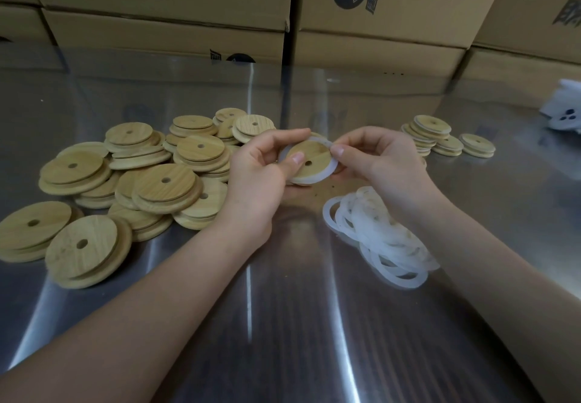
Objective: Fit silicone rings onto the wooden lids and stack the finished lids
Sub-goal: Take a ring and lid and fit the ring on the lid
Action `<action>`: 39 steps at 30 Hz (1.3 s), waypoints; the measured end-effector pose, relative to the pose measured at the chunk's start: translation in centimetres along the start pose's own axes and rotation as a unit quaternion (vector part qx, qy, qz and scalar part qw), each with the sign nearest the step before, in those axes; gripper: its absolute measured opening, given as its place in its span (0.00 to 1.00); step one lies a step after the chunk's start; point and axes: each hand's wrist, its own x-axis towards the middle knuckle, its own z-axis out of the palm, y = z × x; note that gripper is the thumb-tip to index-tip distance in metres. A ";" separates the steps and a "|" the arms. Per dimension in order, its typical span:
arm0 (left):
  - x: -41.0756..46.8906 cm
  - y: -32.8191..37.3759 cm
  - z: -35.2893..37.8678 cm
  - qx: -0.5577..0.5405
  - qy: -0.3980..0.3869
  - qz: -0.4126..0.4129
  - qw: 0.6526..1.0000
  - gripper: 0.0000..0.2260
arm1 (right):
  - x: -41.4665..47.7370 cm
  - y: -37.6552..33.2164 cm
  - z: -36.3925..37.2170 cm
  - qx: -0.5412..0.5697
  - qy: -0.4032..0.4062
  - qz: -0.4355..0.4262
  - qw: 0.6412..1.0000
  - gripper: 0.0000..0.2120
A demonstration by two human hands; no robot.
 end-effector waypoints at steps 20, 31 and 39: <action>0.0 0.3 -0.3 0.116 -0.017 0.087 0.989 0.12 | -0.4 0.5 -0.2 -0.090 -0.022 -0.081 0.992 0.03; -0.1 -0.1 0.0 0.170 0.026 0.129 0.977 0.13 | -0.6 1.0 0.5 -0.182 0.018 -0.204 0.962 0.04; -0.3 0.1 0.2 0.215 0.008 0.143 0.966 0.12 | -0.8 0.9 0.9 -0.236 0.037 -0.273 0.932 0.02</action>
